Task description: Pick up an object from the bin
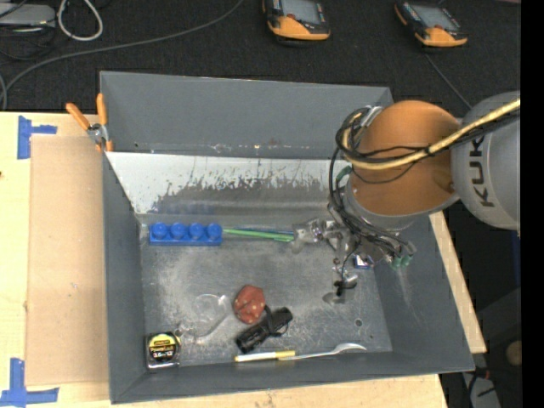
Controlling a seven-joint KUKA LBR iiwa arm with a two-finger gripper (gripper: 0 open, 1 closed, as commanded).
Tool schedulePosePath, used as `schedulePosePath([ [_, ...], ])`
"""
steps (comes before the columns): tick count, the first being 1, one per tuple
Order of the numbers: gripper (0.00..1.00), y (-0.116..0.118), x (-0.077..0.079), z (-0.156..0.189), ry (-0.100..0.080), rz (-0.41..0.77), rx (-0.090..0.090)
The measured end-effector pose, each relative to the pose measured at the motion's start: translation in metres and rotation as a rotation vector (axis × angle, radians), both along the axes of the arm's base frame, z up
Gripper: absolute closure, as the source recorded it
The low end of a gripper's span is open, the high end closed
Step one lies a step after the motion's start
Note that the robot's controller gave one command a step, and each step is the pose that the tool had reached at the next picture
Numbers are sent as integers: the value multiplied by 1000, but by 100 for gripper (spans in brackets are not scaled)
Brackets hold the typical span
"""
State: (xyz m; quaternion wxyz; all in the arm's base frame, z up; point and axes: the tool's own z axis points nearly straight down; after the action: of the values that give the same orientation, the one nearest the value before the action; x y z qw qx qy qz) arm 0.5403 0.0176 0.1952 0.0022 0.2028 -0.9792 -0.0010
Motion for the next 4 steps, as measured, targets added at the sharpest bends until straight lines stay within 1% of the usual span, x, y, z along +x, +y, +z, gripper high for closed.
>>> schedulePosePath([
  [1, 0, 35, -41, -74, 4, 37, 5],
  [2, 0, 51, -27, -106, -8, 194, 3],
  [3, 100, 102, -1, -125, 7, 156, 7],
  [4, 100, 102, -2, -124, 8, 155, 7],
])
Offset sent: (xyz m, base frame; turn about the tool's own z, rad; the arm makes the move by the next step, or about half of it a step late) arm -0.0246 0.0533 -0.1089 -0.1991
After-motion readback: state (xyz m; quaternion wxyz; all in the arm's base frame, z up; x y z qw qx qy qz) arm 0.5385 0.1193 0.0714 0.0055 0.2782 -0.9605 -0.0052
